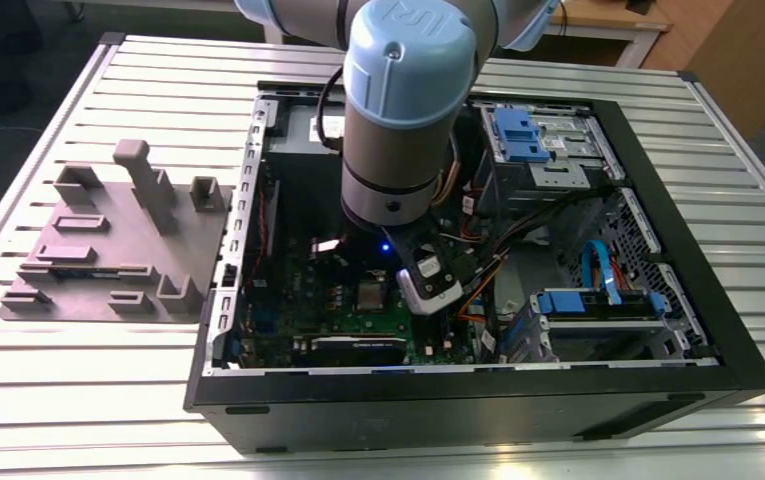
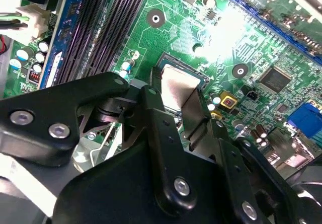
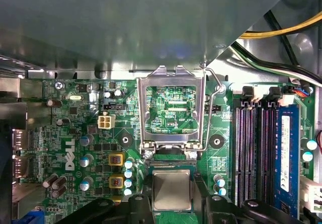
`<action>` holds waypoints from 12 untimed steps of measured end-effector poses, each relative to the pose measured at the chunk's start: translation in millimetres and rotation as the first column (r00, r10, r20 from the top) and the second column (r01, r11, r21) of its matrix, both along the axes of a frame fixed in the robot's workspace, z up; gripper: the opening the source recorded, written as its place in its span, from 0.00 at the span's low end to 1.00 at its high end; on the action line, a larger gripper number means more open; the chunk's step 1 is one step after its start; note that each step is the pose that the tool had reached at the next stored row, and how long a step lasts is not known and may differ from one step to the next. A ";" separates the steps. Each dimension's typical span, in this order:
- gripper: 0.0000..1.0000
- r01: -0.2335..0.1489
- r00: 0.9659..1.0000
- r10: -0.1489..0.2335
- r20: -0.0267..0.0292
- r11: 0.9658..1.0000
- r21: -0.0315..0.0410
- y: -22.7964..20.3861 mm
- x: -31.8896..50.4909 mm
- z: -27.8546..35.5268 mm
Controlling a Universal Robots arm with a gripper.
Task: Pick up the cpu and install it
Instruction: 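Place the cpu into insertion slot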
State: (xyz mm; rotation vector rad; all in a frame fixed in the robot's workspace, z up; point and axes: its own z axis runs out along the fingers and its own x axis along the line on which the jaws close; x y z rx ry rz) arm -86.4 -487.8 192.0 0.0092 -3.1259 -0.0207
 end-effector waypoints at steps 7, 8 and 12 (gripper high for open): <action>0.41 0.001 1.000 -0.001 0.000 1.000 0.001 0.1 -0.1 2.5; 0.41 0.001 1.000 -0.001 0.000 1.000 0.000 0.1 -0.1 2.5; 0.41 0.002 1.000 -0.002 0.000 1.000 0.000 0.0 -0.1 2.5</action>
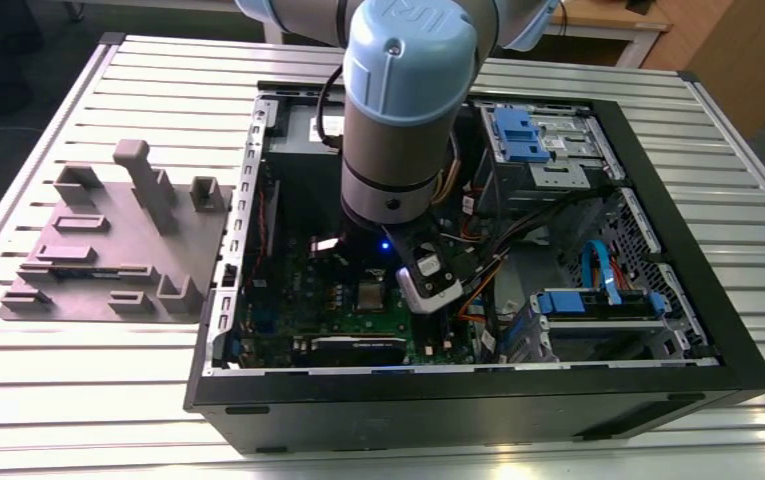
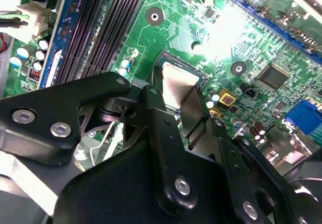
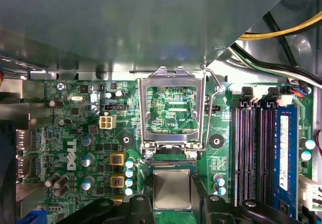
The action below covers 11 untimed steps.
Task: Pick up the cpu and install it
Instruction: 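Place the cpu into insertion slot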
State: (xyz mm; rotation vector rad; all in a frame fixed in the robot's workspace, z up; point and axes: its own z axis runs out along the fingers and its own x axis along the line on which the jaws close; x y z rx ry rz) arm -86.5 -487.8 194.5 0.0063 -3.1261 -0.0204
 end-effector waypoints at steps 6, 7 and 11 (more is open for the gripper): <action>0.48 0.000 1.000 0.000 0.000 1.000 0.000 0.1 0.0 0.2; 0.48 0.000 1.000 0.000 0.000 1.000 0.000 0.1 0.0 0.2; 0.48 0.000 1.000 0.000 0.000 1.000 0.000 0.0 0.0 0.3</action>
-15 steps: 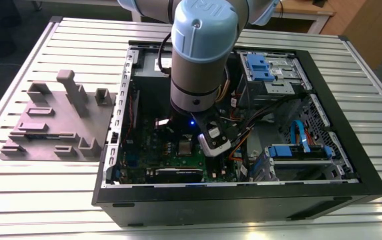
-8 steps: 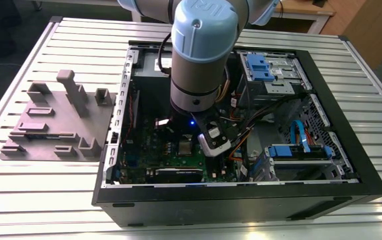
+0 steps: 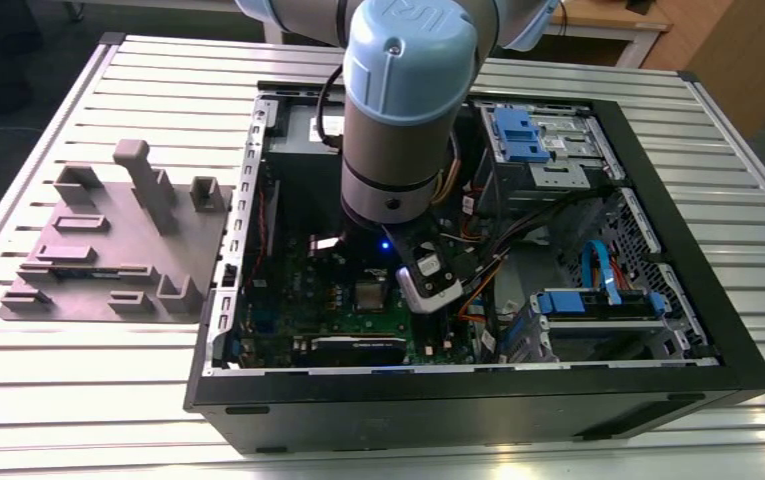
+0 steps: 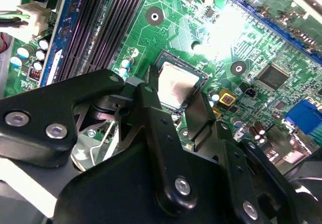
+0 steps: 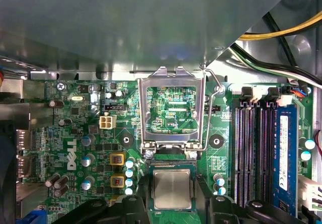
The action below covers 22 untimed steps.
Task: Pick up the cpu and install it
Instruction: 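Place the cpu into insertion slot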
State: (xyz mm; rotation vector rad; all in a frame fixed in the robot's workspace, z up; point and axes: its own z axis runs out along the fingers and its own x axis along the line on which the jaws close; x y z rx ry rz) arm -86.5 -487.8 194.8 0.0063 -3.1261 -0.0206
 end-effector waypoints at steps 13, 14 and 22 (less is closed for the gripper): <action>0.56 0.000 1.000 0.000 0.000 1.000 0.000 0.0 0.2 -3.0; 0.56 0.000 1.000 0.000 0.000 1.000 0.000 0.0 0.2 -3.5; 0.42 0.000 1.000 0.000 0.000 1.000 0.001 0.1 0.4 -3.4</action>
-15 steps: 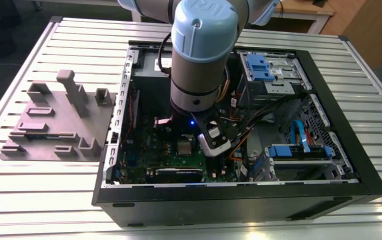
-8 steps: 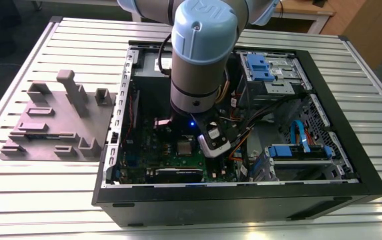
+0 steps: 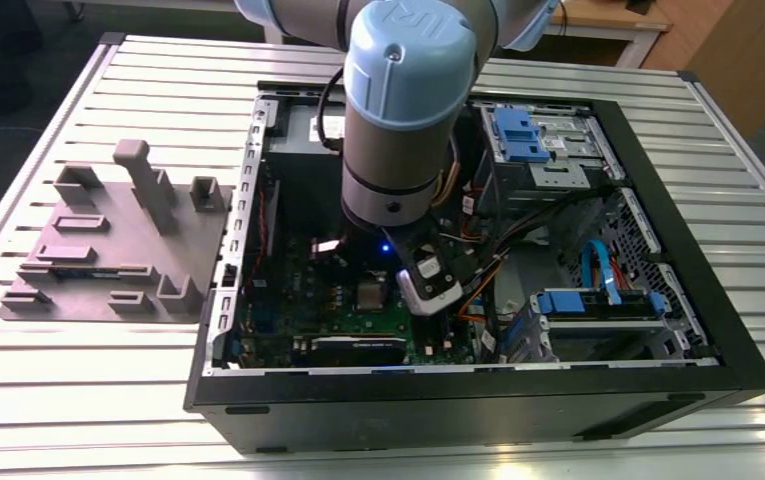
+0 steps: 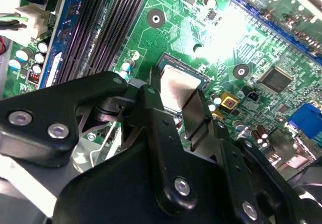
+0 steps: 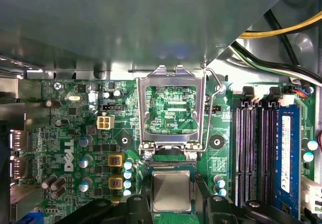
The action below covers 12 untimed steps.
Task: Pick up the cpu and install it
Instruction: 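Place the cpu into insertion slot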
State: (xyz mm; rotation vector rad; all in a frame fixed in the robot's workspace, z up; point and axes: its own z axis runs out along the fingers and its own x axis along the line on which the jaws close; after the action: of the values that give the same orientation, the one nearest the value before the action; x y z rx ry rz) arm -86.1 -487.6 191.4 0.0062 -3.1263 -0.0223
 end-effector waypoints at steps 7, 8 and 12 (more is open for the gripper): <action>0.42 0.015 1.000 -0.015 -0.001 1.000 -0.002 -0.2 0.0 1.7; 0.42 0.024 1.000 -0.024 -0.001 1.000 -0.002 -0.1 0.0 1.6; 0.42 0.038 0.999 -0.038 -0.001 0.999 -0.002 -0.1 0.0 1.2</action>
State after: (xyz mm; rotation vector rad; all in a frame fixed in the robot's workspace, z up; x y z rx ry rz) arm -86.1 -487.7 192.6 -0.0526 -3.1254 -0.0190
